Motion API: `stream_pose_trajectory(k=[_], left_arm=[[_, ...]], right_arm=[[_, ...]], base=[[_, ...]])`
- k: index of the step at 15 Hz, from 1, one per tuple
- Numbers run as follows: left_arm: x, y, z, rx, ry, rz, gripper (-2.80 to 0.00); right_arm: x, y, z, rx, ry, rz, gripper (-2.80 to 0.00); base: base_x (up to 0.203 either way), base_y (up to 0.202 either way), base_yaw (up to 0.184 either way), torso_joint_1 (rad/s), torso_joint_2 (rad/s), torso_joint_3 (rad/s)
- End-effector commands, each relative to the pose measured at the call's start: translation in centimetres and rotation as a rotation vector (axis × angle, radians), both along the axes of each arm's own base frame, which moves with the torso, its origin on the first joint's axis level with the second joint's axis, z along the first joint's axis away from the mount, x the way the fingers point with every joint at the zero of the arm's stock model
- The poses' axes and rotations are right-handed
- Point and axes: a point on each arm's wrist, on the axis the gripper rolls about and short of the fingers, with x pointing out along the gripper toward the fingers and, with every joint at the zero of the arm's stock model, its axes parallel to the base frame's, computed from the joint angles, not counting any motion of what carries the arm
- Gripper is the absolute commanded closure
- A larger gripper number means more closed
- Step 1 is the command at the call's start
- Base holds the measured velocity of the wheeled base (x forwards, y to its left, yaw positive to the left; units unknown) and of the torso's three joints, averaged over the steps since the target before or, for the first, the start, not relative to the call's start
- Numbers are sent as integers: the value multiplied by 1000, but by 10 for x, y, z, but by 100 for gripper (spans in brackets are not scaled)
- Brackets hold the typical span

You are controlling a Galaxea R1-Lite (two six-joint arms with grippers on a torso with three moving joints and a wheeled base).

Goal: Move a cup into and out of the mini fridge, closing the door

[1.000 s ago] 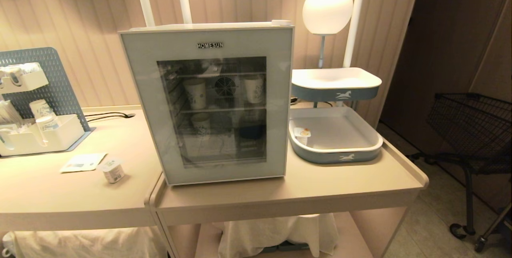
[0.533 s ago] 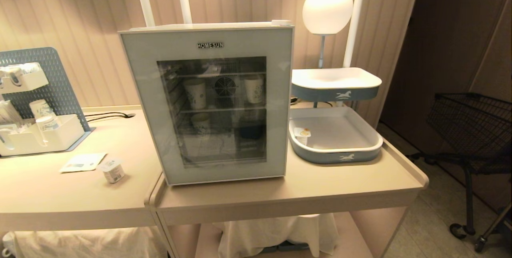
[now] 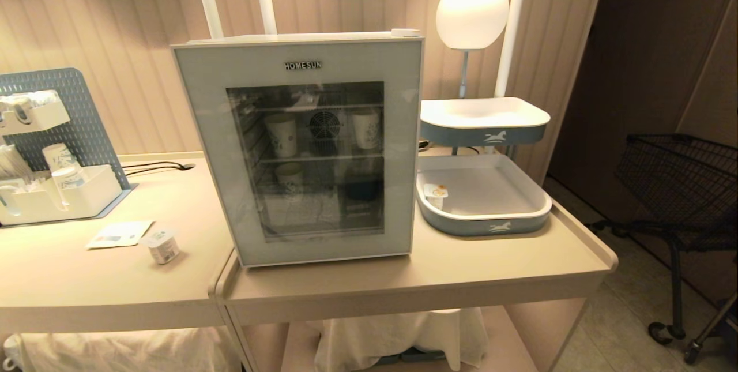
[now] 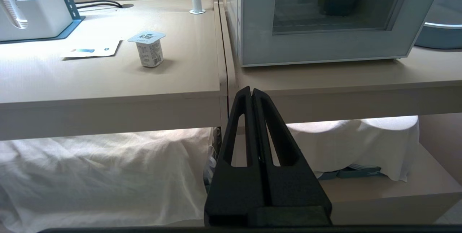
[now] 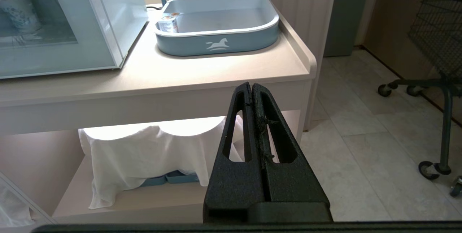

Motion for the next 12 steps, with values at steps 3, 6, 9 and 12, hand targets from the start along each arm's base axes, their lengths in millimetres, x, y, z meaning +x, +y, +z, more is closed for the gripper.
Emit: stream_pose_trajectory(k=[3,6,9,12], left_arm=[[0,0,0,0,0,0,0],[0,0,0,0,0,1,0],[0,0,0,0,0,1,0],[0,0,0,-1,-1,1,0]], right_arm=[[0,0,0,-3,0,0,0],[0,0,0,-1,1,0,0],[-1,0,-1,-7,41,3,0],[0,0,0,1,1,2,0]], base=[[0,0,0,0,0,0],[0,0,0,0,0,0],[0,0,0,0,0,0],[0,0,0,0,0,0]])
